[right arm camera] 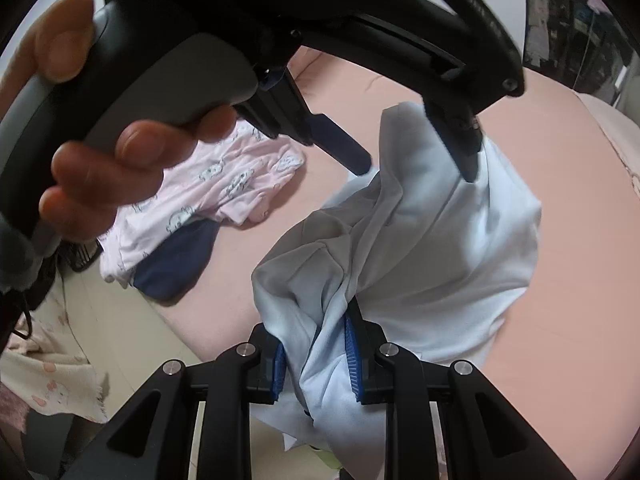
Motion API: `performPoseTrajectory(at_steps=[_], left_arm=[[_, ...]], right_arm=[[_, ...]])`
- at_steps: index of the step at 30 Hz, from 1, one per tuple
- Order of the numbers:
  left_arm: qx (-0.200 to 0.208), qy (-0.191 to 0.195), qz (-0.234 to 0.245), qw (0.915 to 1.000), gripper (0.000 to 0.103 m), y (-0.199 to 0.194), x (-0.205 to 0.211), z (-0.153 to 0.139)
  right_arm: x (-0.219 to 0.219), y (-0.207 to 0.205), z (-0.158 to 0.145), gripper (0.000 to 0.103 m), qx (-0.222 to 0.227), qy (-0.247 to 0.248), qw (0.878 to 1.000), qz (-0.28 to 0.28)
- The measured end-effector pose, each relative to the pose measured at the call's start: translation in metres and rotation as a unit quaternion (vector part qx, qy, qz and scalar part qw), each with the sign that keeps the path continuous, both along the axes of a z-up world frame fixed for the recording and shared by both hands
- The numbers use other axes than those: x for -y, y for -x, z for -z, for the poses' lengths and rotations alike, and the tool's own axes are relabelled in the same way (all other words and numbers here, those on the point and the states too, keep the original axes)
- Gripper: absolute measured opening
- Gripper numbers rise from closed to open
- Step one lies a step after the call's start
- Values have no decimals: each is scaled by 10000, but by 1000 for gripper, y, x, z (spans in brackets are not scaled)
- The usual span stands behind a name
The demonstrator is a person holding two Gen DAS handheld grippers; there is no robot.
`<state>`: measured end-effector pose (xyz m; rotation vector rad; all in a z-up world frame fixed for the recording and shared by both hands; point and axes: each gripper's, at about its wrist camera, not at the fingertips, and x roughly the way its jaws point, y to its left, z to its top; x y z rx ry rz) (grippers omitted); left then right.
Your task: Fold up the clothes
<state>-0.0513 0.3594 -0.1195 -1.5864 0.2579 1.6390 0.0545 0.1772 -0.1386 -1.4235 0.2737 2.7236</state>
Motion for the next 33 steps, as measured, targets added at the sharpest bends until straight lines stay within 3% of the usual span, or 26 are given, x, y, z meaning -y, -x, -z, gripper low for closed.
performPoseTrajectory(at_steps=[5, 9, 11, 16, 18, 22, 28, 33], left_arm=[[47, 23, -211, 9998, 70, 8, 13, 15], [-479, 370, -292, 9977, 70, 9, 9, 28], [-528, 453, -337, 9970, 70, 8, 17, 31], [-444, 550, -531, 9961, 72, 17, 24, 45], [-471, 661, -620, 9948, 72, 20, 27, 50], [-359, 761, -748, 9936, 72, 24, 33, 58], [-427, 691, -894, 9927, 72, 11, 40, 45], [-694, 125, -979, 9927, 72, -21, 51, 7]], right_arm=[[12, 5, 4, 23, 122, -114, 9998, -85], [14, 5, 8, 26, 236, -156, 9995, -117], [14, 6, 9, 26, 328, -138, 9993, -115], [-1, -4, -5, 54, 315, 217, 9993, 1], [-11, -12, -16, 60, 242, 287, 9992, 115], [-36, -28, -33, 63, 104, 282, 9986, 432], [-77, -40, -35, 63, 218, 33, 9942, 1054], [-97, -46, -22, 63, 317, 89, 9892, 1432]])
